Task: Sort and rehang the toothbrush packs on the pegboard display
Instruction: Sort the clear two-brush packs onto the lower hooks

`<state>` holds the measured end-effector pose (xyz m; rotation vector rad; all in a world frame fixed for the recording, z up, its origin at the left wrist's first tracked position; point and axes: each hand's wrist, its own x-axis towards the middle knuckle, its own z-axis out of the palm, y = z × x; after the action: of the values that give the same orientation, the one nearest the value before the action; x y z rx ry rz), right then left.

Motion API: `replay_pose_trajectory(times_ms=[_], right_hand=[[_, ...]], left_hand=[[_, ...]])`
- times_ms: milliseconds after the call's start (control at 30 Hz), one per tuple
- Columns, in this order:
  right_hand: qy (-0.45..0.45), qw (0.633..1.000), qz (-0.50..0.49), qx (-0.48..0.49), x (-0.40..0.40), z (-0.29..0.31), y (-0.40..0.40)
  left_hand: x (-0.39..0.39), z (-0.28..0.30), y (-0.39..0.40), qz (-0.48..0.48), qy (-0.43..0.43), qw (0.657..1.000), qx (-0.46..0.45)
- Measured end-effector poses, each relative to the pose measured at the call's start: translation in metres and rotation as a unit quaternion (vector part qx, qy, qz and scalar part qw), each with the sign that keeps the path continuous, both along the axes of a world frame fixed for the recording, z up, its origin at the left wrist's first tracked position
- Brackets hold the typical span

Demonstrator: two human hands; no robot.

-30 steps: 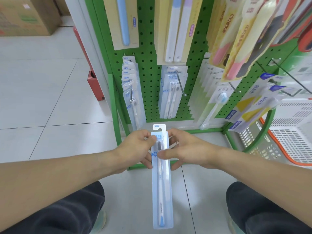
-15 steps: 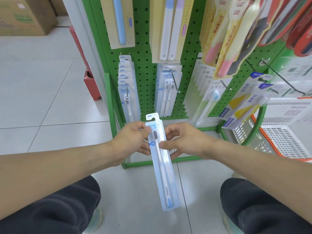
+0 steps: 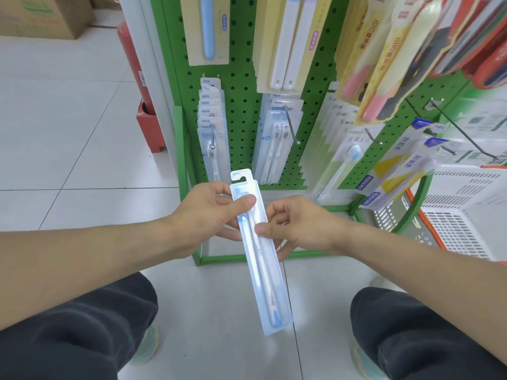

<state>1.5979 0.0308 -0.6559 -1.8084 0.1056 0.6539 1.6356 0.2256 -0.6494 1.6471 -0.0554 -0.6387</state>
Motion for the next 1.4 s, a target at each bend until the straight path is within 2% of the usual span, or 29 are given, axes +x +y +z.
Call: replay_pose_trajectory(times_ms=[167, 367, 567, 733, 933, 1067, 1300, 1400], right_hand=[[0.044, 0.995, 0.085, 0.013, -0.007, 0.0, 0.002], [0.049, 0.996, 0.07, 0.03, -0.007, 0.006, 0.003], [0.109, 0.984, 0.136, 0.029, -0.01, 0.011, 0.0], [0.108, 0.988, 0.09, 0.059, -0.009, 0.009, 0.001], [0.103, 0.987, 0.096, 0.079, -0.013, 0.008, 0.001], [0.079, 0.993, 0.014, 0.088, -0.009, 0.005, 0.0], [0.076, 0.991, 0.009, 0.109, -0.01, 0.002, 0.003], [0.07, 0.992, -0.017, 0.107, -0.008, 0.001, 0.005]], left_hand=[[0.001, -0.005, 0.001, 0.022, -0.017, 1.0, -0.007], [0.0, -0.005, 0.002, -0.03, 0.02, 0.999, -0.004], [0.004, -0.007, 0.003, 0.031, 0.011, 0.999, 0.011], [-0.003, -0.01, 0.0, -0.049, 0.064, 0.996, 0.036], [-0.001, -0.007, 0.001, -0.049, 0.036, 0.997, 0.037], [-0.009, -0.006, 0.0, -0.154, 0.096, 0.981, 0.075], [-0.006, -0.005, 0.006, -0.154, 0.107, 0.979, 0.078], [-0.006, -0.006, 0.011, -0.227, 0.118, 0.965, 0.051]])
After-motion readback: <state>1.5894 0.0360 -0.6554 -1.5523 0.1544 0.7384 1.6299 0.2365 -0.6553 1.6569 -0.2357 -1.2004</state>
